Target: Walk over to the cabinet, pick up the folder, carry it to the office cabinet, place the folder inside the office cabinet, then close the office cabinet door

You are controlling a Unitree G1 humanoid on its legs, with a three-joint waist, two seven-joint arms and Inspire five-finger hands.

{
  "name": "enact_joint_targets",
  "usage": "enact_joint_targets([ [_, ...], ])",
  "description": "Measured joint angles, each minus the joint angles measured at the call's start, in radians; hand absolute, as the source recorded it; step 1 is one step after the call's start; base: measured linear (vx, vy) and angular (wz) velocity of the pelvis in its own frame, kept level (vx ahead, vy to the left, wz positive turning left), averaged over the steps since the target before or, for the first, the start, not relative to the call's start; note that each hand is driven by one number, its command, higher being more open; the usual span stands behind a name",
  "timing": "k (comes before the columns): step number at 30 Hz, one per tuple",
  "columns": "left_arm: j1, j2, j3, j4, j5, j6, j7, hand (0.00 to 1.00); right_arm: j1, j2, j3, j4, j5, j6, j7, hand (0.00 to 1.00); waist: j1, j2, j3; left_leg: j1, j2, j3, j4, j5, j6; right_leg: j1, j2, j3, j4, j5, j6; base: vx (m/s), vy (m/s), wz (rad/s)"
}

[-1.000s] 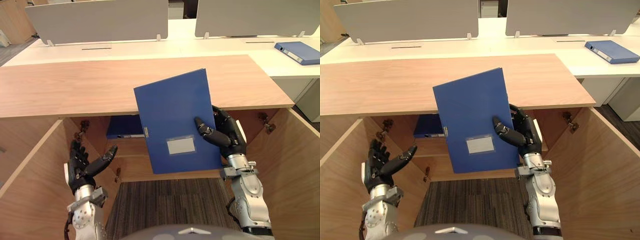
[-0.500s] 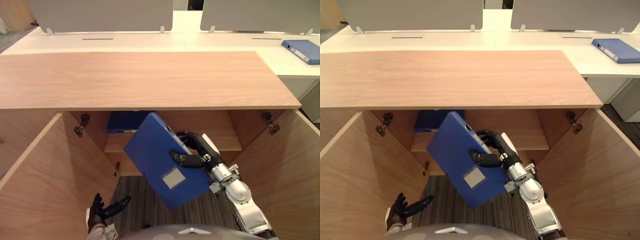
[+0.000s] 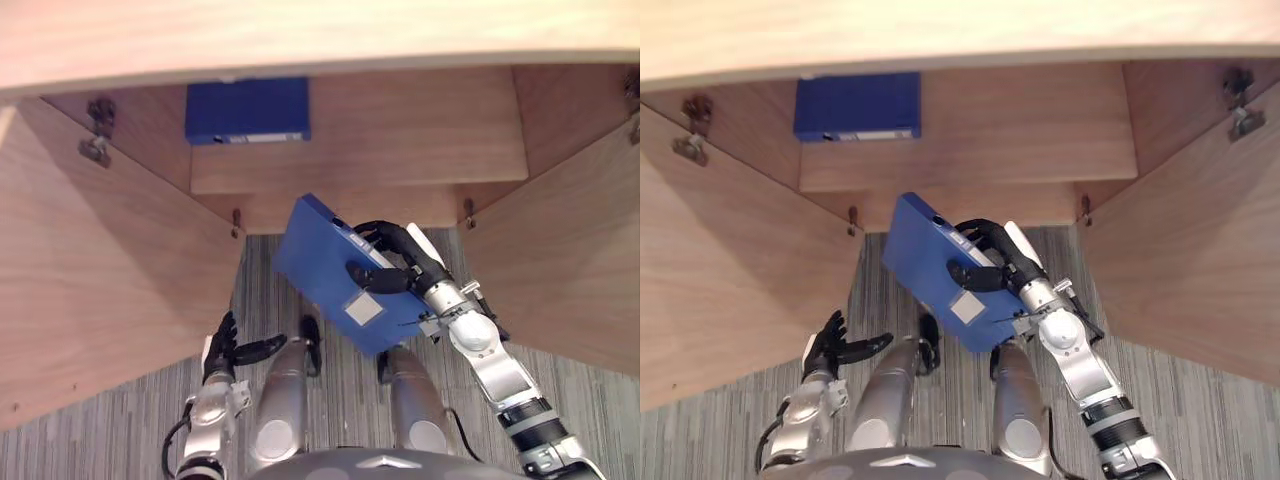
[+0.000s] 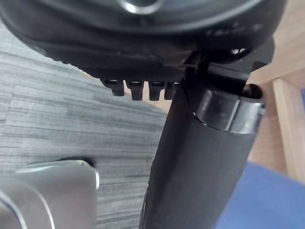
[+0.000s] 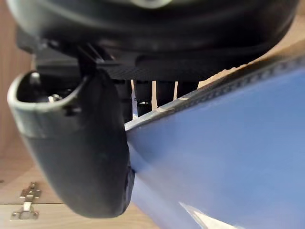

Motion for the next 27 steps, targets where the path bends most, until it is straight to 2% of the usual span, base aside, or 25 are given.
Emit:
enact_joint_targets([
  [2, -0.035, -0.02, -0.001, -0.008, 0.0, 0.0, 0.0, 1.0, -0.009, 0.029, -0.006, -0.066, 0.049, 0.001, -0.028, 0.0, 0.012, 0.001, 0.004, -0.112, 0.025, 0.004, 0.069, -0.012, -0.004, -0.115, 0.009, 0.0, 0.062, -0.009, -0.006, -0.19, -0.04, -0.19],
  [5, -0.08, -0.045, -0.001, -0.026, 0.002, 0.002, 0.0, 1.0, -0.059, 0.087, -0.054, -0.11, 0.096, 0.0, -0.074, 0.0, 0.022, 0.001, 0.024, -0.205, 0.044, 0.004, 0.136, -0.022, -0.009, -0.212, 0.016, -0.003, 0.132, -0.014, -0.018, -0.14, -0.04, -0.1],
  [12, -0.139, -0.057, -0.009, -0.124, 0.007, 0.001, 0.011, 1.0, -0.224, 0.205, -0.245, -0.126, 0.249, -0.007, -0.243, 0.0, 0.054, 0.002, 0.075, -0.376, 0.064, -0.026, 0.264, -0.039, -0.009, -0.383, 0.024, -0.012, 0.276, -0.05, -0.031, -0.06, -0.039, 0.02],
  [18, -0.172, -0.055, -0.002, -0.151, 0.007, 0.002, 0.033, 1.0, -0.288, 0.237, -0.335, -0.095, 0.326, -0.029, -0.344, 0.0, 0.073, 0.004, 0.095, -0.447, 0.078, -0.044, 0.311, -0.048, -0.016, -0.446, 0.034, -0.024, 0.315, -0.058, -0.034, -0.01, -0.006, -0.01],
  [27, -0.177, -0.056, 0.0, -0.175, 0.006, 0.002, 0.07, 1.0, -0.473, 0.264, -0.439, 0.017, 0.52, -0.061, -0.449, 0.0, 0.097, 0.004, 0.095, -0.473, 0.076, -0.063, 0.314, -0.043, -0.025, -0.464, 0.033, -0.041, 0.323, -0.062, -0.04, 0.01, 0.005, 0.04],
])
